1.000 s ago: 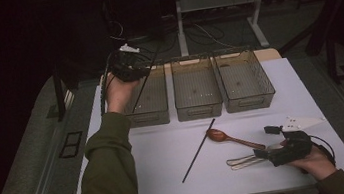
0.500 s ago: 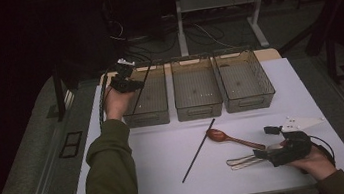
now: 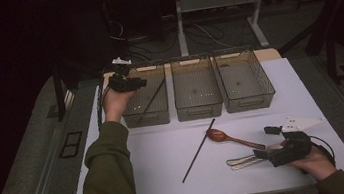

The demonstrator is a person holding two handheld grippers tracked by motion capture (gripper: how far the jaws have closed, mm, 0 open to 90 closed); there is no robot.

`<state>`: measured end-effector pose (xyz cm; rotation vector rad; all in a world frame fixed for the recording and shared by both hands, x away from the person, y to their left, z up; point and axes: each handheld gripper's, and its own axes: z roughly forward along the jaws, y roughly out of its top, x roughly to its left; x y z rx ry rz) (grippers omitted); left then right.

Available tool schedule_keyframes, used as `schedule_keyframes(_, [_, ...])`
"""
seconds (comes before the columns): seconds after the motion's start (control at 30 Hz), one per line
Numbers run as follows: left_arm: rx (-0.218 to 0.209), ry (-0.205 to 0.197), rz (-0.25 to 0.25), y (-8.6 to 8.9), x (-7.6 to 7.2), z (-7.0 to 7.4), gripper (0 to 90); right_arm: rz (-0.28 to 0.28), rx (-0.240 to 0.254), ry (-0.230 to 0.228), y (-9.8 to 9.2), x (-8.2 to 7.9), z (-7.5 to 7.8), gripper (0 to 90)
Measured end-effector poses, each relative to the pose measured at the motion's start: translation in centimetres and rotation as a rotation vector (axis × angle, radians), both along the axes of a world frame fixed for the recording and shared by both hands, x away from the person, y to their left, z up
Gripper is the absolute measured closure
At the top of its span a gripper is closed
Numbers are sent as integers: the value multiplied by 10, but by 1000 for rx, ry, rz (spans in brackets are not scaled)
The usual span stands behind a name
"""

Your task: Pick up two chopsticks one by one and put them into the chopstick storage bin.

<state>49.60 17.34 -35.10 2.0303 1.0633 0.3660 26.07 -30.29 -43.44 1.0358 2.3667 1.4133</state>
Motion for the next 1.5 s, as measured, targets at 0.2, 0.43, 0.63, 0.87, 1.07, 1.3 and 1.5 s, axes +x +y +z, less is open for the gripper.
schedule_keyframes(0.2, [-65, -20, -8, 0, -16, 15, 558, -2, -1, -1, 0, 0, 0, 24])
schedule_keyframes(0.43, [-24, -55, -43, -6, -38, 29, 466, -4, -2, 0, 0, 0, 0, 24])
schedule_keyframes(0.63, [-10, -55, -62, -14, -59, 31, 416, -5, -3, -1, 0, 0, 0, 24])
schedule_keyframes(0.87, [-8, -73, -114, -23, -84, 28, 380, -7, -3, -1, 0, 0, 0, 24])
schedule_keyframes(1.07, [-9, -86, -161, -37, -105, 27, 331, -9, -2, -1, 0, 0, 0, 24])
schedule_keyframes(1.3, [-23, -100, -202, -48, -131, 21, 300, -9, 0, -2, -1, -1, 0, 24])
schedule_keyframes(1.5, [-22, -76, -219, -59, -152, 2, 304, -6, -1, -4, 0, 0, 0, 24])
